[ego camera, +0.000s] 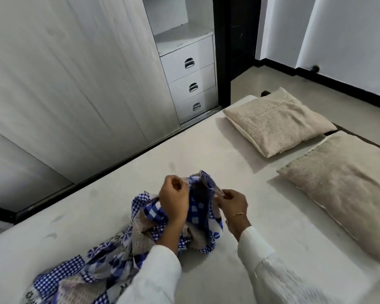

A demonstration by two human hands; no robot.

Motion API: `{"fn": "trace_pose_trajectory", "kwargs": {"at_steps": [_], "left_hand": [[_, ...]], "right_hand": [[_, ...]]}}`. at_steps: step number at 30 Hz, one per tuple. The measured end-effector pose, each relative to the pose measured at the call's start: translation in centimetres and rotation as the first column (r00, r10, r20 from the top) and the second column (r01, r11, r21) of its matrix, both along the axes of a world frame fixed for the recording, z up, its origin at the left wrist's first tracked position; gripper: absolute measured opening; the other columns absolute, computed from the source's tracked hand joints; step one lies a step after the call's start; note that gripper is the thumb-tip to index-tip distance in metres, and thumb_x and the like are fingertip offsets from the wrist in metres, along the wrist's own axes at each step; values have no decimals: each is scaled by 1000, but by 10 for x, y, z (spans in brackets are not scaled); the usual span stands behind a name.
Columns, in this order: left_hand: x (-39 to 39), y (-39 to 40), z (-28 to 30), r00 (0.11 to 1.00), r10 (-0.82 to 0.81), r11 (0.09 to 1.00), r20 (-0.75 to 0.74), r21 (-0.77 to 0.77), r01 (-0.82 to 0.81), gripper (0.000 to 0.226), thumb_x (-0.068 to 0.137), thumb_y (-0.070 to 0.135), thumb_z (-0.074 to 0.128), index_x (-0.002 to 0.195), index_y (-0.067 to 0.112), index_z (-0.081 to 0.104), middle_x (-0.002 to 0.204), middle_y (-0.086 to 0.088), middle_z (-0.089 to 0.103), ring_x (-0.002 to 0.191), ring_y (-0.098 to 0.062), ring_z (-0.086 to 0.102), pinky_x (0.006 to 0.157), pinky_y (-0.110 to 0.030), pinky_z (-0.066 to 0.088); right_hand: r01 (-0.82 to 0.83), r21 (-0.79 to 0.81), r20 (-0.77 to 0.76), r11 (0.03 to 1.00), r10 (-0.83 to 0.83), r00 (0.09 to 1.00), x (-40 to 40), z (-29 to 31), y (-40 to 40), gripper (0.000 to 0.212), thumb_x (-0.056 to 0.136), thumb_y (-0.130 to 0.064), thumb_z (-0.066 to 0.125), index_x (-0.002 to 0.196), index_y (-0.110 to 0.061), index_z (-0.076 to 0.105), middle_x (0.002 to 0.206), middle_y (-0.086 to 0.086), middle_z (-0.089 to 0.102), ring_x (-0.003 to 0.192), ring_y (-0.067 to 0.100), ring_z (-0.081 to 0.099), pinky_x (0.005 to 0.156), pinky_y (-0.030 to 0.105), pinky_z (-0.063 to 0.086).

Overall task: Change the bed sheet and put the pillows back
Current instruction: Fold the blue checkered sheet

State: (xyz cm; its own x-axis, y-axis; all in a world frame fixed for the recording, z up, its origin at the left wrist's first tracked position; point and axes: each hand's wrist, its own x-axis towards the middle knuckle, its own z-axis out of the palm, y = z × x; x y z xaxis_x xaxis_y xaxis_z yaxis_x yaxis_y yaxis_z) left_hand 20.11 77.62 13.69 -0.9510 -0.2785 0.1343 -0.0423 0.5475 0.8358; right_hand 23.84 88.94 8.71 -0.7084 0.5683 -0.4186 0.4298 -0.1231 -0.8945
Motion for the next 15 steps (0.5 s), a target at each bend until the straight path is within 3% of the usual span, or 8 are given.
{"fn": "trace_pose_trajectory", "kwargs": {"at_steps": [3, 6, 9, 12, 15], "left_hand": [[29, 12, -15, 999, -28, 998, 16, 51, 28, 16, 83, 9, 67, 74, 14, 55, 68, 3, 58, 63, -14, 53, 57, -21, 37], [51, 18, -23, 999, -43, 994, 26, 104, 40, 17, 82, 8, 68, 72, 13, 56, 66, 4, 58, 63, -13, 55, 57, -18, 40], [66, 18, -25, 999, -38, 988, 33, 152, 33, 18, 82, 3, 67, 71, 13, 56, 66, 4, 59, 65, -13, 57, 63, -25, 47], [76, 15, -30, 995, -77, 979, 61, 194, 64, 13, 83, 4, 66, 77, 15, 60, 75, -1, 65, 74, -17, 63, 72, -32, 54], [89, 11, -33, 985, -167, 967, 49, 201, 155, 13, 83, 2, 66, 91, 12, 63, 90, -5, 68, 86, -16, 65, 80, -30, 55]], "right_hand": [[20, -55, -13, 998, -21, 1000, 7, 5, -17, 21, 74, -9, 74, 95, -6, 70, 81, 6, 68, 80, 24, 65, 80, 40, 55], [17, -57, -24, 998, -19, 1000, 16, 6, -27, 25, 74, -12, 75, 98, -5, 67, 86, 11, 70, 82, 25, 66, 82, 40, 55], [26, -63, -54, 998, -29, 998, 27, 9, -32, 27, 76, -10, 75, 101, -4, 65, 92, 15, 69, 86, 28, 66, 85, 40, 54], [-10, -35, -64, 999, 8, 998, 38, 12, -36, 22, 81, -5, 67, 103, -3, 65, 95, 16, 68, 87, 25, 65, 84, 35, 54], [-25, 8, -77, 1000, 25, 997, 46, 15, -37, 22, 82, -5, 65, 104, -6, 65, 97, 14, 70, 86, 23, 65, 83, 30, 53]]}}
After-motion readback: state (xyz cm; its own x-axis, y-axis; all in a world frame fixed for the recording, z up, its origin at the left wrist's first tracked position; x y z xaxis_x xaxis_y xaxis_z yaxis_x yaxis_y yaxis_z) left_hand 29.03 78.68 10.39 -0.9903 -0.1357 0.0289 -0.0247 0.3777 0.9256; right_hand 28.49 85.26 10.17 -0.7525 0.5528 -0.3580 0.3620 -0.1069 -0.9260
